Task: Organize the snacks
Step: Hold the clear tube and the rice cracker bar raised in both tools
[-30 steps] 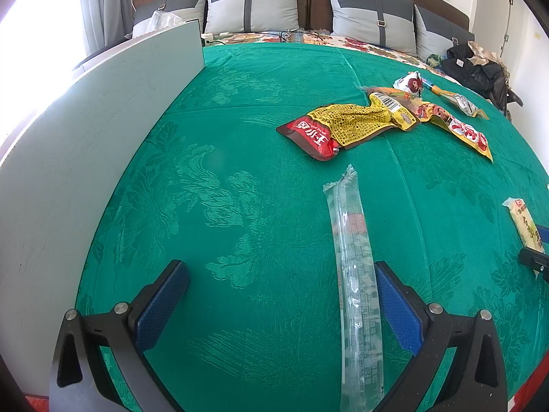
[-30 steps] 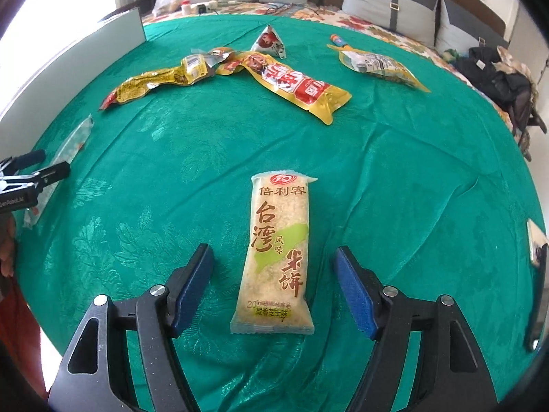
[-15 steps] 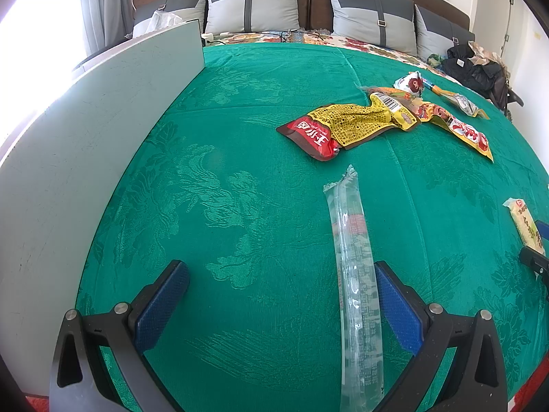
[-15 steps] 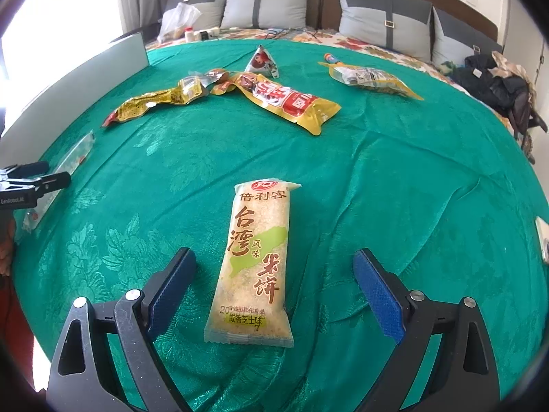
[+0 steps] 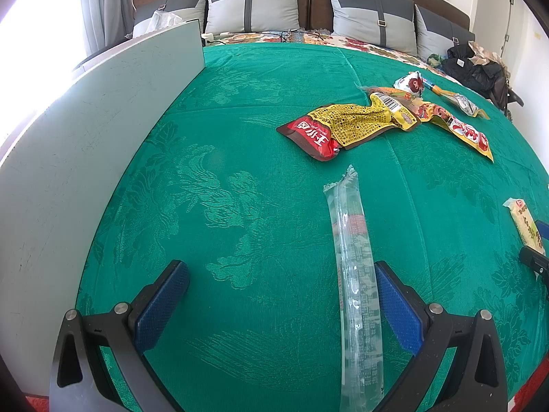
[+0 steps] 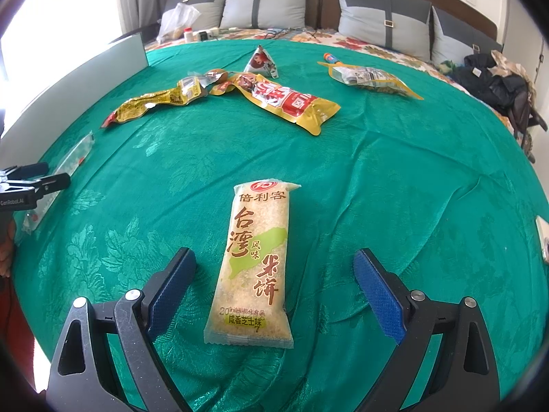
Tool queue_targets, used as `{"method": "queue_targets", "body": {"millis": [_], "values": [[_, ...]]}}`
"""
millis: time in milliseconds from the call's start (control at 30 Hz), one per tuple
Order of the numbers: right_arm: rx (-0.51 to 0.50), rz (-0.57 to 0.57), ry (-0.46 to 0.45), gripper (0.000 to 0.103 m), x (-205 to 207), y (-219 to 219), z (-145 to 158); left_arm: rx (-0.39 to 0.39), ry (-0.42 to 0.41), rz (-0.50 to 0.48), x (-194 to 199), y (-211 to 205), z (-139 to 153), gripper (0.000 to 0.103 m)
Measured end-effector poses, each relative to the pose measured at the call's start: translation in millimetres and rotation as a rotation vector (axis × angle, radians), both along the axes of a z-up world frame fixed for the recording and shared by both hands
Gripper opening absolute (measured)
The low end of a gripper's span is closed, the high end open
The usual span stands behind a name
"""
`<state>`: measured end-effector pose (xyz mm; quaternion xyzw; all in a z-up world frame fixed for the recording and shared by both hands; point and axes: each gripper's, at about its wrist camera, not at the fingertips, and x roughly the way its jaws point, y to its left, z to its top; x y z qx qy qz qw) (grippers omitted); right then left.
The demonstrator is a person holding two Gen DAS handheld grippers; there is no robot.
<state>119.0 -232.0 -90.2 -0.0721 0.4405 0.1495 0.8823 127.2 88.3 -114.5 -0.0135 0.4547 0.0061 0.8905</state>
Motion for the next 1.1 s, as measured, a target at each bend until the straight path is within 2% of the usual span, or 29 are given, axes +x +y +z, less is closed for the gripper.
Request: {"method": "queue_targets", "body": {"millis": [700,800,867,1000,1033,1100], "values": [[0.0,-0.001,-0.001,0.095,-0.2,0.0,-0.1,-0.001,0.001,-0.003,0.2,-0.1,-0.1,0.103],[0.0,-0.001,-0.001,0.095,0.0,0.5,-0.2,-0.008,0.029,-0.068,-0.2,2.0,0.8,0.103],[-0.001,-0.001,-0.001,0.095,-0.1,0.3,-0.2,-0.038,0.049,-0.116,-4.1,5.8,2.8,0.102],[0.0,-0.002,-0.001,0.095,-0.1,0.2,-0.3,-0.2,0.066,-0.123,-9.3,12.3,9.9,0.101],[0.0,-0.002,-0.001,0.095,-0.2,0.2,-0.3,-0.206,0.071,-0.126,-9.6,8.6,10.5,0.1],[0.001,-0.005,0.0,0.095,0.0,0.3,-0.3,-0.146,0.088,-0.148,-8.2,-6.1,10.3,0.093]]}}
